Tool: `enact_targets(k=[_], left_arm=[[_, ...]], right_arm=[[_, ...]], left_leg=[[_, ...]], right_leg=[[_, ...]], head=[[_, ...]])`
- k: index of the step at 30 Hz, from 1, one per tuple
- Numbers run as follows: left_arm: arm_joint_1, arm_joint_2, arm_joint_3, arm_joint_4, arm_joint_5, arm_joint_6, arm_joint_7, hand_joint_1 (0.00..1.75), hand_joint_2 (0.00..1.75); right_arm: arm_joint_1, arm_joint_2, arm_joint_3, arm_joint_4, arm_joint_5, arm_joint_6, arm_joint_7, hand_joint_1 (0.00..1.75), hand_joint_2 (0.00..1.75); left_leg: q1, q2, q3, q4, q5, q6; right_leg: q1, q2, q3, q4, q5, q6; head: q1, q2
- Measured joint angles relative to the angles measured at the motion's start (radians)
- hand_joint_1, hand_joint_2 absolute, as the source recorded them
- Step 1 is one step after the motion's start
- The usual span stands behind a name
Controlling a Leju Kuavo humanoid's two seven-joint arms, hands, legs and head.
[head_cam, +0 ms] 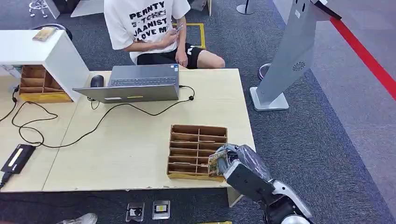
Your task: Pass the card to the sensor for recognition and then transmit it.
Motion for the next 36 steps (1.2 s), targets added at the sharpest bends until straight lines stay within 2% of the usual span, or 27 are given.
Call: enact_targets(k=[1, 2, 9, 36], left_arm=[[0.000, 0.000, 0.000, 0.000, -0.003, -0.002, 0.002, 0.00, 0.00], [-0.001, 0.000, 0.000, 0.000, -0.003, -0.003, 0.003, 0.00, 0.00], [-0.001, -0.002, 0.000, 0.000, -0.005, -0.003, 0.003, 0.00, 0.00], [-0.008, -0.005, 0.000, 0.000, -0.008, -0.019, 0.013, 0.00, 0.00]], right_arm=[[0.013, 0.009, 0.000, -0.001, -0.055, -0.002, -0.053, 1.75, 1.75], [0.018, 0.013, 0.000, -0.001, -0.071, -0.002, -0.072, 1.75, 1.75], [0.040, 0.037, 0.000, -0.001, -0.145, 0.006, -0.136, 1.75, 1.75], [0.069, 0.066, -0.001, -0.001, -0.176, 0.007, -0.156, 1.75, 1.75]], left_leg=[[0.000, 0.000, 0.000, 0.000, 0.000, 0.000], [0.000, 0.000, 0.000, 0.000, 0.000, 0.000], [0.000, 0.000, 0.000, 0.000, 0.000, 0.000], [0.000, 0.000, 0.000, 0.000, 0.000, 0.000]], right_leg=[[0.000, 0.000, 0.000, 0.000, 0.000, 0.000], [0.000, 0.000, 0.000, 0.000, 0.000, 0.000], [0.000, 0.000, 0.000, 0.000, 0.000, 0.000], [0.000, 0.000, -0.001, 0.000, 0.000, 0.000]], head=[[0.000, 0.000], [0.000, 0.000], [0.000, 0.000], [0.000, 0.000]])
